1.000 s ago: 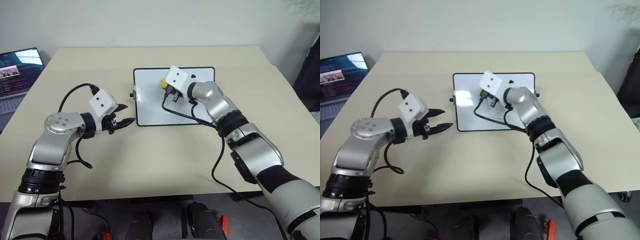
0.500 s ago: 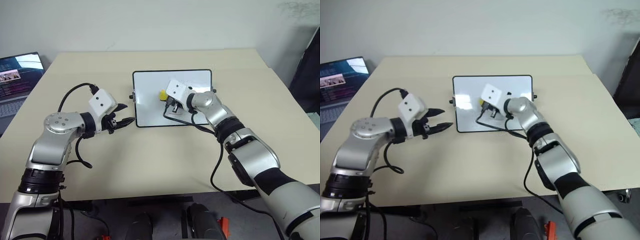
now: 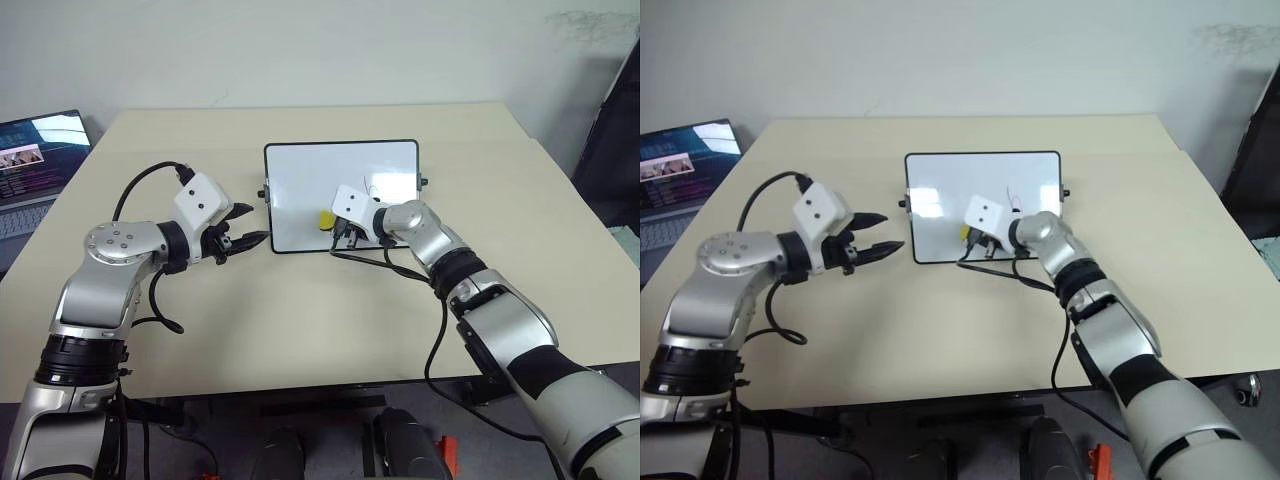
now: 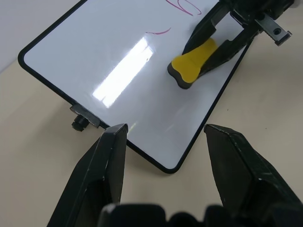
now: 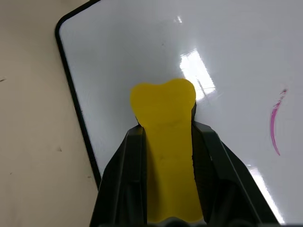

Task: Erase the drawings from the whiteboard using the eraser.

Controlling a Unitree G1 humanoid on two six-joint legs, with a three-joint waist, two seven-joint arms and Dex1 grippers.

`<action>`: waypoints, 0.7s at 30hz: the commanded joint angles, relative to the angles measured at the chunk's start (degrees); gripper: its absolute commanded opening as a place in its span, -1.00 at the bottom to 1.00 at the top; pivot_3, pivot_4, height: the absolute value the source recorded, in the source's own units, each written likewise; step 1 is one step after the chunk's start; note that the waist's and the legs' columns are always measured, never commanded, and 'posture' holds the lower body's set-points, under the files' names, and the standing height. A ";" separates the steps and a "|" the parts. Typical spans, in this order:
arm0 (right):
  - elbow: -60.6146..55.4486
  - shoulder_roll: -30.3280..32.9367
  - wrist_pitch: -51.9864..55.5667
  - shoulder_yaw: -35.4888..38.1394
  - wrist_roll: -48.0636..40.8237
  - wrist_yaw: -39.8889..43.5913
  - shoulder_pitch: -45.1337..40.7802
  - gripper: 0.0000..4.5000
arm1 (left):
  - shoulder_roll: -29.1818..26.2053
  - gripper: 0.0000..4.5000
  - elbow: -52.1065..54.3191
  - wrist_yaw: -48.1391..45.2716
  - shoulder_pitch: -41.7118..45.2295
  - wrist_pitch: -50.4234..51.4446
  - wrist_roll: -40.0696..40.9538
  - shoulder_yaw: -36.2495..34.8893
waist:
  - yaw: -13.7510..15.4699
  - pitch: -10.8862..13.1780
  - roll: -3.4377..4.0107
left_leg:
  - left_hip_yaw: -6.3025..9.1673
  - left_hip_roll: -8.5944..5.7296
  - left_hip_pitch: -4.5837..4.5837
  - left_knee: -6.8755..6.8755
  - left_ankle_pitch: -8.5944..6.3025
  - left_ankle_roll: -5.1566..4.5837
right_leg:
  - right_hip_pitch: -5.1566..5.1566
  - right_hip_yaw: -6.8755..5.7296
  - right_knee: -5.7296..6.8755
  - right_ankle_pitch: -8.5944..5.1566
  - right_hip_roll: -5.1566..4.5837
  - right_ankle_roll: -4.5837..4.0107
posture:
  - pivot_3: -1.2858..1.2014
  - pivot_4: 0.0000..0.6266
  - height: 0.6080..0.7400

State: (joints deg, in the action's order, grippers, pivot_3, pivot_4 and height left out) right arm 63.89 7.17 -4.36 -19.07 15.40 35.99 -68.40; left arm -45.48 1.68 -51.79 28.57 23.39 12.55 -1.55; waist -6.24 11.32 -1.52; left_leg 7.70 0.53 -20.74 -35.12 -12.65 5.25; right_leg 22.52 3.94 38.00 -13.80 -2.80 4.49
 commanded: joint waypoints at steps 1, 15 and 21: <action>2.75 1.35 0.60 3.82 -0.58 -8.36 -4.67 -0.58 | -0.51 0.24 1.48 0.40 1.00 -0.21 0.28 -1.35 | 0.14 0.01 0.00 | 0.01 0.00 -0.02 0.00 0.01 -0.02 | 0.01 -0.01 -0.01 -0.01 0.00 -0.04 | 0.03 -0.52 1.00; 5.78 0.02 -0.75 4.19 0.21 -10.37 -6.62 -0.62 | -0.46 0.24 1.58 0.50 1.13 -0.33 0.26 -1.40 | -0.20 0.01 0.00 | -0.04 0.03 -0.67 0.29 0.00 -0.03 | 0.76 0.00 -0.12 0.04 0.01 -0.20 | 0.03 -0.52 1.00; 3.71 -1.66 0.19 2.50 0.21 -2.67 -3.68 -0.62 | -0.43 0.24 1.62 0.55 1.05 -0.32 0.26 -1.42 | -0.52 0.01 0.00 | -0.04 0.10 -0.61 0.29 0.00 -0.03 | 0.75 0.03 -0.08 -0.05 0.11 -0.05 | 0.03 -0.52 1.00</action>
State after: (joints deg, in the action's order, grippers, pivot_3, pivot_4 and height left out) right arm 67.85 6.39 -5.33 -15.62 15.12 30.75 -73.39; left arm -45.47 1.70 -51.77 28.71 23.48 12.56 -1.55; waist -6.76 11.33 -1.52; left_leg 7.66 0.65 -21.35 -34.83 -12.65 5.22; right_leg 23.28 3.97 37.92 -13.86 -2.68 4.44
